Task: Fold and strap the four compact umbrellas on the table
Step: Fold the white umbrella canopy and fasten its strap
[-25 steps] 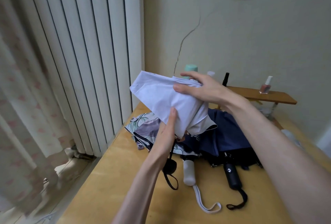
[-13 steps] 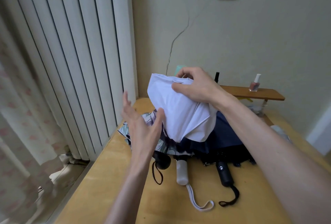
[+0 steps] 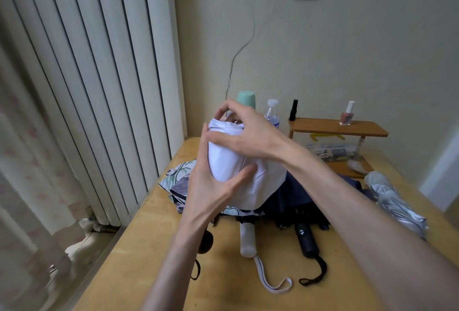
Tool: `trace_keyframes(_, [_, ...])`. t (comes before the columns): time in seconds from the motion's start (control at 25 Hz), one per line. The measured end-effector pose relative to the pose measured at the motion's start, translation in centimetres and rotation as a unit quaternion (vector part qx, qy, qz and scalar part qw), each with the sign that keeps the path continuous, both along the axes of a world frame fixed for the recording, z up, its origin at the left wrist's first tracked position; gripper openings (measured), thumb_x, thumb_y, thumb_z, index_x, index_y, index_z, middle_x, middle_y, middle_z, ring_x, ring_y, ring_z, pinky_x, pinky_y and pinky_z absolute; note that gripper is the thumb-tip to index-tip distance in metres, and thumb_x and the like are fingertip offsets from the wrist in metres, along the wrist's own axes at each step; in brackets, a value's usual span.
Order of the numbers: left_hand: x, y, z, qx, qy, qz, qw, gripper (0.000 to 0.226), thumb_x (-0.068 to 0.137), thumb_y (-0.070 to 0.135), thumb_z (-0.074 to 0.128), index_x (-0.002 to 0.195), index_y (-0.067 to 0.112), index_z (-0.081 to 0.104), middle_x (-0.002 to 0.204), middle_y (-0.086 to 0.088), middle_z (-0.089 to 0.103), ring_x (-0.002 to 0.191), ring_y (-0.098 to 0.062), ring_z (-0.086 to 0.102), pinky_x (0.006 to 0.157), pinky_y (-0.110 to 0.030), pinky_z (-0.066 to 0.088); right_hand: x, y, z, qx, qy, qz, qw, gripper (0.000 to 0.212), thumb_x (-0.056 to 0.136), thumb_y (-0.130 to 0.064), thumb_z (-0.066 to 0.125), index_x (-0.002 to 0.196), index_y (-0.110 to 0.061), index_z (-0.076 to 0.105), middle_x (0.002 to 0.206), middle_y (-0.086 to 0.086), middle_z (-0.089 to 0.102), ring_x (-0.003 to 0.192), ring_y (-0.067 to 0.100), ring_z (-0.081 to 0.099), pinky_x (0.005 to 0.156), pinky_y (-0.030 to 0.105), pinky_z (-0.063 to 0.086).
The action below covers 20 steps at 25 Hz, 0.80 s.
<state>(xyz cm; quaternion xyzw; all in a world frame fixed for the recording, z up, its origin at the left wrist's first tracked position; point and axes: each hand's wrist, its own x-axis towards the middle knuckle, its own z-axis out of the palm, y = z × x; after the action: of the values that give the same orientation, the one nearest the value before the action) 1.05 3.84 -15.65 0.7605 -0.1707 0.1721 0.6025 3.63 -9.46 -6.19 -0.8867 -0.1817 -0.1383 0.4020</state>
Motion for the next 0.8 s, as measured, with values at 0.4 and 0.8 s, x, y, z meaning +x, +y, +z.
trace_keyframes(0.4, [-0.6,-1.6,-0.6,0.184,-0.009,0.127,0.975,0.126,0.067,0.091,0.052,0.158,0.05,-0.024,0.177,0.013,0.009,0.164,-0.028,0.008,0.13,-0.054,0.017,0.1,1.6,-2.2,-0.024,-0.132,-0.072,0.988,0.03,0.087,-0.053,0.065,0.078,-0.024,0.066,0.073,-0.014,0.07,0.078,0.012,0.068,0.073,0.042,0.057])
trace_keyframes(0.8, [0.4,-0.5,-1.0,-0.139,0.104,0.015,0.985,0.041,0.072,0.024,0.093,0.105,0.027,0.069,0.095,0.016,0.08,0.09,-0.004,0.076,0.072,-0.021,0.059,-0.7,0.4,-3.1,0.061,-0.097,0.066,0.991,0.016,0.097,-0.03,0.07,0.108,-0.019,0.069,0.102,-0.008,0.072,0.1,0.006,0.067,0.09,0.022,0.052])
